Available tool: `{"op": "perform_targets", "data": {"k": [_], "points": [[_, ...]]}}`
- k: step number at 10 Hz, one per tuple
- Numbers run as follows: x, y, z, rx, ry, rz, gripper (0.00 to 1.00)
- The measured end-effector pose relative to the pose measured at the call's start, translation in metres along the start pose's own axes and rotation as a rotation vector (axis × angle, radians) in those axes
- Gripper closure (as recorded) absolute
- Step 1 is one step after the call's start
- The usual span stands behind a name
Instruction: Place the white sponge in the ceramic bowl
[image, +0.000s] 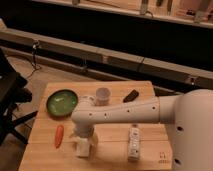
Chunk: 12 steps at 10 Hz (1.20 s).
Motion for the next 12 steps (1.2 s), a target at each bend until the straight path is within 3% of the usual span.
{"op": "perform_targets", "data": {"k": [5, 9, 12], "points": [[-0.001, 0.000, 0.025, -0.065, -0.011, 0.014, 0.20], [0.003, 0.020, 0.040, -0.066, -0.042, 0.065, 0.22], [0.001, 0.028, 0.043, -0.050, -0.047, 0.073, 0.47]]}}
